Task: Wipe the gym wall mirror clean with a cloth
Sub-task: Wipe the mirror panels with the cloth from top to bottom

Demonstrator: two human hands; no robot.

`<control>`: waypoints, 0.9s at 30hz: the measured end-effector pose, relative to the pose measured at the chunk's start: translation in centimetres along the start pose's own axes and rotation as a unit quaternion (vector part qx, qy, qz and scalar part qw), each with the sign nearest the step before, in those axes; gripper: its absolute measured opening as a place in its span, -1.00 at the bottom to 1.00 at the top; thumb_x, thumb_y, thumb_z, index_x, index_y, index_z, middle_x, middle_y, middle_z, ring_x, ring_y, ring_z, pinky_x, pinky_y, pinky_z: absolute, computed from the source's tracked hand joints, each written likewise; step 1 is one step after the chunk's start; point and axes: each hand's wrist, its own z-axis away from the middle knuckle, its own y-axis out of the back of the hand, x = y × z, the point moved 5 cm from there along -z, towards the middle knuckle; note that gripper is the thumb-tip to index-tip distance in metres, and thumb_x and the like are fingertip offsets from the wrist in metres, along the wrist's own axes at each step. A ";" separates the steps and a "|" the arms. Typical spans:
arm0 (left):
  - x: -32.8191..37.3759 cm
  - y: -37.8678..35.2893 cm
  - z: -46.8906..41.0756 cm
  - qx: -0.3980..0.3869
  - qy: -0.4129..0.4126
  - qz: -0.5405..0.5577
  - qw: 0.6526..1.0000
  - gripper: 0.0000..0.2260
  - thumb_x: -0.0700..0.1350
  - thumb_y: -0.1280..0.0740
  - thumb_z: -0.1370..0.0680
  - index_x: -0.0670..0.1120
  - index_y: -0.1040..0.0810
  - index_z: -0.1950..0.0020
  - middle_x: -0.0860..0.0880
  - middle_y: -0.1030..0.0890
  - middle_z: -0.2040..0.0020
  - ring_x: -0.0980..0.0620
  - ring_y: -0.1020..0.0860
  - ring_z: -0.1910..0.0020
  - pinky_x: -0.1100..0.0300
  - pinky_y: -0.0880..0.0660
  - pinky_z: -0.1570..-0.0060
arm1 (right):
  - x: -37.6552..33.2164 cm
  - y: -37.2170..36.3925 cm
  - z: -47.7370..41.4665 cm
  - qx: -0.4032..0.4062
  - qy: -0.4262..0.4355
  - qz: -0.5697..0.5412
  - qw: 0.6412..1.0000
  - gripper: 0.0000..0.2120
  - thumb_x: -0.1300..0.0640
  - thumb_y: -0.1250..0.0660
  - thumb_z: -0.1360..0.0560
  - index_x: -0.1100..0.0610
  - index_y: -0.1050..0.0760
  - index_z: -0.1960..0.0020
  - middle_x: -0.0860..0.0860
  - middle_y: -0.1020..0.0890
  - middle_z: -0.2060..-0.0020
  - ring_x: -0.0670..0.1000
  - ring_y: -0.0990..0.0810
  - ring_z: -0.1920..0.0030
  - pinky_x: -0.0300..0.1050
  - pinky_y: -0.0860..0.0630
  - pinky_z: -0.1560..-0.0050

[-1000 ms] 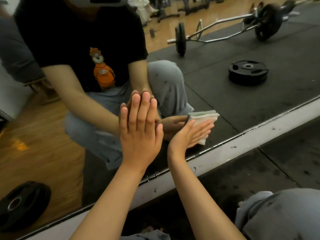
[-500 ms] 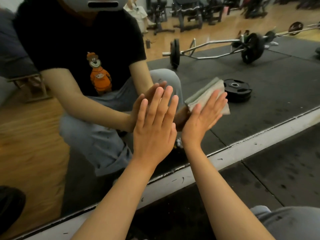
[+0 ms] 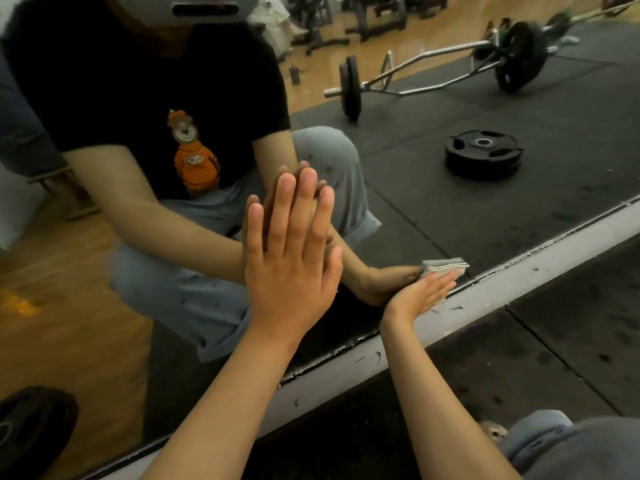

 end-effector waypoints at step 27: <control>2.1 8.3 -18.6 0.022 -0.199 -0.080 0.976 -0.32 0.01 -0.36 -0.47 -0.23 -0.31 -0.52 -0.19 -0.31 -0.54 -0.13 -0.23 -0.52 -0.04 -0.04 -0.52 | -33.2 -3.1 5.1 -0.078 0.463 0.102 0.877 -0.43 -0.30 0.29 -0.52 -0.22 0.27 -0.50 -0.16 0.23 -0.56 -0.10 0.28 -0.57 0.15 0.33 -0.50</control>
